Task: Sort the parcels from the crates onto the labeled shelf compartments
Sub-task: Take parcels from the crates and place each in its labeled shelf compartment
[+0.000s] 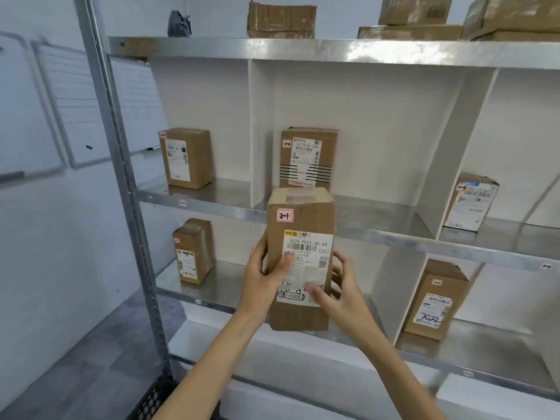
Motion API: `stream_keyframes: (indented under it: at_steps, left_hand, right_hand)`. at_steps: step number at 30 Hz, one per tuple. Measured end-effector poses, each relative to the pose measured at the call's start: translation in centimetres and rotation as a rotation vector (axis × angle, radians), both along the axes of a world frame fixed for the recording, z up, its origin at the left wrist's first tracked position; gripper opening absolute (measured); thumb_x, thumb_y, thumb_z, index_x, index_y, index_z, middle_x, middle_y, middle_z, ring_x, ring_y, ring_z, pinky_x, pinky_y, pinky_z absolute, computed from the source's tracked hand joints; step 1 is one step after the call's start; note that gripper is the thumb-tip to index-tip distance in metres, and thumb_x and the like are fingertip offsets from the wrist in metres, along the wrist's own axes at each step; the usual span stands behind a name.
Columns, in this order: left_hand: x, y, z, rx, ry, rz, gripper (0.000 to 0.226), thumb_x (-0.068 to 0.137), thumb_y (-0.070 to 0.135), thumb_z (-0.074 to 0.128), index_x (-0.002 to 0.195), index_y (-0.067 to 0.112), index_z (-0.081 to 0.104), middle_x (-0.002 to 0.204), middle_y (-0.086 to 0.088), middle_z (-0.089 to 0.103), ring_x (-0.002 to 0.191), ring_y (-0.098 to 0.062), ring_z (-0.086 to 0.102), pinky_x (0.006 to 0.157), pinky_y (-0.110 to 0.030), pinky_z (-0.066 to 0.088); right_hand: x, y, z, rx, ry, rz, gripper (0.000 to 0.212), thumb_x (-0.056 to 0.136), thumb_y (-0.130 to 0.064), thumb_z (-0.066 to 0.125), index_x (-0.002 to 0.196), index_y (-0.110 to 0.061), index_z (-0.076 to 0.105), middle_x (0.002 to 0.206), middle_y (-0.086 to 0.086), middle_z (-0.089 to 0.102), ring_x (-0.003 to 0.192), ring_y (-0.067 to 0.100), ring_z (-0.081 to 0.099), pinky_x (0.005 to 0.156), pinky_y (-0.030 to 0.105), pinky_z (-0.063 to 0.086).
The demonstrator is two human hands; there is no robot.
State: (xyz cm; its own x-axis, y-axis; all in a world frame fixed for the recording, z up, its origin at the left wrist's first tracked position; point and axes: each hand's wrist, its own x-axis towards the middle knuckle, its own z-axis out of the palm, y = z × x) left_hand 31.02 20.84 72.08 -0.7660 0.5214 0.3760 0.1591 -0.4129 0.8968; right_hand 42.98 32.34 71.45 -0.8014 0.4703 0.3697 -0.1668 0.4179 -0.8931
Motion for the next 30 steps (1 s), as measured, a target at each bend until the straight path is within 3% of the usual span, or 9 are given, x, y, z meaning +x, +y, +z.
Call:
stream_keyframes:
  at_steps: [6,9,12,14,19,22,24,26,30]
  left_hand:
    - [-1.7,-2.9,-3.7,-0.053,-0.041,0.060,0.066,0.067,0.045,0.080,0.124,0.036,0.048,0.119,0.008,0.065,0.108,-0.008,0.063,0.073,-0.020,0.055]
    - [-3.5,-4.6,-5.4,-0.081,-0.082,0.092,0.053,0.070,0.034,0.078,0.116,0.032,0.050,0.114,0.009,0.067,0.104,-0.007,0.064,0.074,-0.018,0.054]
    - [-6.1,-6.3,-6.8,-0.105,-0.100,0.106,0.045,0.072,0.024,0.072,0.112,0.026,0.051,0.108,0.010,0.070,0.102,-0.007,0.065,0.075,-0.017,0.053]
    - [-8.3,-7.4,-7.9,-0.125,-0.115,0.102,0.046,0.072,0.023,0.071,0.113,0.022,0.051,0.111,0.006,0.069,0.105,-0.011,0.064,0.079,-0.021,0.054]
    - [-14.8,-9.3,-10.6,-0.254,-0.117,0.102,0.056,0.072,0.028,0.072,0.122,0.021,0.049,0.121,-0.003,0.063,0.113,-0.017,0.058,0.091,-0.035,0.052]
    - [-19.5,-10.3,-12.0,-0.317,-0.166,0.046,0.068,0.064,0.040,0.080,0.122,0.019,0.048,0.122,-0.009,0.061,0.115,-0.023,0.057,0.096,-0.044,0.049]
    - [-22.7,-10.7,-13.3,-0.344,-0.196,0.018,0.052,0.073,0.025,0.077,0.117,0.027,0.048,0.122,-0.008,0.061,0.116,-0.024,0.056,0.096,-0.044,0.049]
    - [-25.5,-10.6,-14.6,-0.367,-0.208,-0.005,0.048,0.080,0.009,0.071,0.115,0.033,0.048,0.122,-0.005,0.061,0.115,-0.022,0.056,0.095,-0.042,0.049]
    - [-29.6,-9.4,-16.4,-0.392,-0.245,-0.054,0.049,0.080,0.007,0.071,0.115,0.031,0.048,0.118,0.004,0.063,0.113,-0.017,0.059,0.092,-0.040,0.052]
  right_hand:
    - [-2.6,-1.3,-2.9,-0.030,-0.086,0.088,0.081,0.080,-0.022,0.074,0.141,-0.038,0.022,0.130,-0.019,0.052,0.122,0.007,0.053,0.091,0.034,0.055]
    - [-4.9,-2.4,-4.1,-0.006,-0.130,0.108,0.085,0.081,-0.018,0.073,0.141,-0.044,0.019,0.129,-0.025,0.052,0.125,0.005,0.050,0.097,0.039,0.051]
    - [-7.6,-4.0,-5.6,-0.010,-0.154,0.110,0.090,0.079,-0.016,0.075,0.145,-0.036,0.017,0.135,-0.014,0.050,0.127,0.010,0.049,0.100,0.044,0.048]
    - [-10.0,-4.9,-6.9,-0.030,-0.171,0.105,0.091,0.077,-0.015,0.075,0.145,-0.032,0.016,0.135,-0.010,0.051,0.125,0.006,0.049,0.100,0.040,0.049]
    - [-17.0,-7.2,-10.1,-0.088,-0.197,0.058,0.080,0.079,-0.004,0.069,0.135,-0.034,0.021,0.124,-0.011,0.055,0.112,-0.009,0.052,0.082,0.008,0.048]
    - [-21.2,-8.9,-12.0,-0.123,-0.208,-0.004,0.080,0.077,-0.002,0.067,0.138,-0.029,0.022,0.124,-0.009,0.054,0.115,-0.004,0.052,0.093,0.020,0.050]
    - [-23.8,-9.6,-12.9,-0.141,-0.227,-0.030,0.082,0.077,-0.002,0.066,0.141,-0.023,0.020,0.129,-0.005,0.052,0.120,0.003,0.050,0.100,0.026,0.047]
    - [-26.2,-9.9,-13.4,-0.152,-0.244,-0.041,0.077,0.079,0.000,0.065,0.138,-0.023,0.021,0.131,-0.002,0.050,0.123,0.009,0.050,0.098,0.024,0.048]
    - [-30.2,-9.3,-13.7,-0.194,-0.221,-0.075,0.078,0.077,-0.005,0.075,0.136,-0.012,0.024,0.129,0.000,0.048,0.118,0.010,0.052,0.096,0.018,0.045]
